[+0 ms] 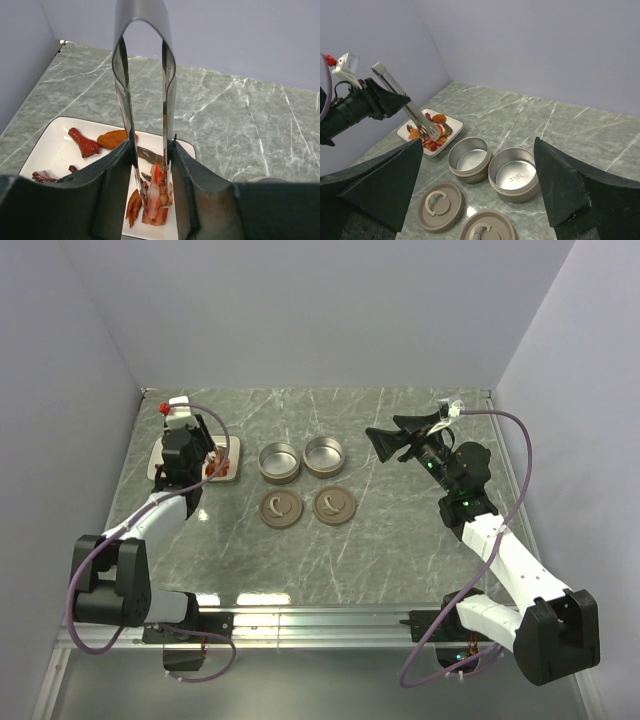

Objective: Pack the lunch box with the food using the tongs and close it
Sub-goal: Pick up the food using the clamp

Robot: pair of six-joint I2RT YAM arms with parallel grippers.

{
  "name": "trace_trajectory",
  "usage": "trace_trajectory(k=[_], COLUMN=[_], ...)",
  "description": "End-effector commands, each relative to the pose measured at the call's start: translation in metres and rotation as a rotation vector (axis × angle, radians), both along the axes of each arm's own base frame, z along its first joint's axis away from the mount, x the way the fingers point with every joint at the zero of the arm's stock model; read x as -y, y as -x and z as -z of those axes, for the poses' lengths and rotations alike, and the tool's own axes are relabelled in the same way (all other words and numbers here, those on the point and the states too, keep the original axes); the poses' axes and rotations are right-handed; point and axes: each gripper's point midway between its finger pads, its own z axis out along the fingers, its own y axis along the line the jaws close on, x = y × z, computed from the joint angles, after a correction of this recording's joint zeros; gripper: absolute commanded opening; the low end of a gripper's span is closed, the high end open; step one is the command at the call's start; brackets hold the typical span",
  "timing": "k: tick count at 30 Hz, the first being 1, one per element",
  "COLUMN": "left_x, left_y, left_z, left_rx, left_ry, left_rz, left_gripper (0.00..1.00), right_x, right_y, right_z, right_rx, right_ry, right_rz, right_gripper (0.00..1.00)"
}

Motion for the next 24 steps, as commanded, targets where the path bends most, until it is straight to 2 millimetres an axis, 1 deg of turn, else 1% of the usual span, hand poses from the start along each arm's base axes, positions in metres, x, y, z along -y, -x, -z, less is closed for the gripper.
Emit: trace_trajectory(k=[1, 2, 4, 7, 8, 12, 13, 14, 16, 17, 19, 23, 24], left_x=[0.004, 0.006, 0.007, 0.007, 0.008, 0.013, 0.014, 0.016, 0.024, 0.027, 0.038, 0.059, 0.067], left_y=[-0.014, -0.014, -0.014, -0.01, -0.009, -0.004, -0.002, 0.0, 0.004, 0.005, 0.009, 0.013, 0.015], left_z=[-0.036, -0.034, -0.034, -0.038, -0.042, -0.049, -0.054, -0.054, -0.064, -0.066, -0.078, -0.094, -0.096], left_rx=[0.099, 0.094, 0.093, 0.103, 0.11, 0.119, 0.13, 0.124, 0.142, 0.138, 0.158, 0.18, 0.181], left_ry=[-0.002, -0.002, -0.001, 0.006, 0.009, 0.016, 0.019, 0.019, 0.02, 0.019, 0.021, 0.025, 0.025], left_rz=[0.017, 0.026, 0.029, 0.03, 0.036, 0.051, 0.054, 0.059, 0.076, 0.083, 0.116, 0.181, 0.201], left_gripper=[0.41, 0.36, 0.32, 0.17, 0.16, 0.15, 0.16, 0.16, 0.16, 0.16, 0.16, 0.16, 0.16], right_x=[0.001, 0.001, 0.002, 0.004, 0.003, 0.004, 0.003, 0.004, 0.004, 0.004, 0.005, 0.006, 0.006], right_y=[0.002, 0.002, 0.003, 0.003, 0.003, 0.001, 0.001, 0.0, 0.0, 0.0, -0.001, -0.001, 0.0], right_z=[-0.009, -0.009, -0.01, -0.01, -0.009, -0.009, -0.008, -0.008, -0.008, -0.007, -0.007, -0.004, -0.005], right_rx=[0.039, 0.04, 0.043, 0.044, 0.041, 0.039, 0.037, 0.037, 0.036, 0.036, 0.036, 0.028, 0.032], right_ry=[0.001, 0.001, 0.0, 0.001, 0.001, 0.004, 0.005, 0.005, 0.006, 0.005, 0.007, 0.004, 0.001], right_rz=[0.01, 0.013, 0.015, 0.024, 0.024, 0.026, 0.026, 0.028, 0.031, 0.034, 0.041, 0.046, 0.046], right_gripper=[0.98, 0.98, 0.98, 0.98, 0.98, 0.98, 0.98, 0.98, 0.98, 0.98, 0.98, 0.98, 0.98])
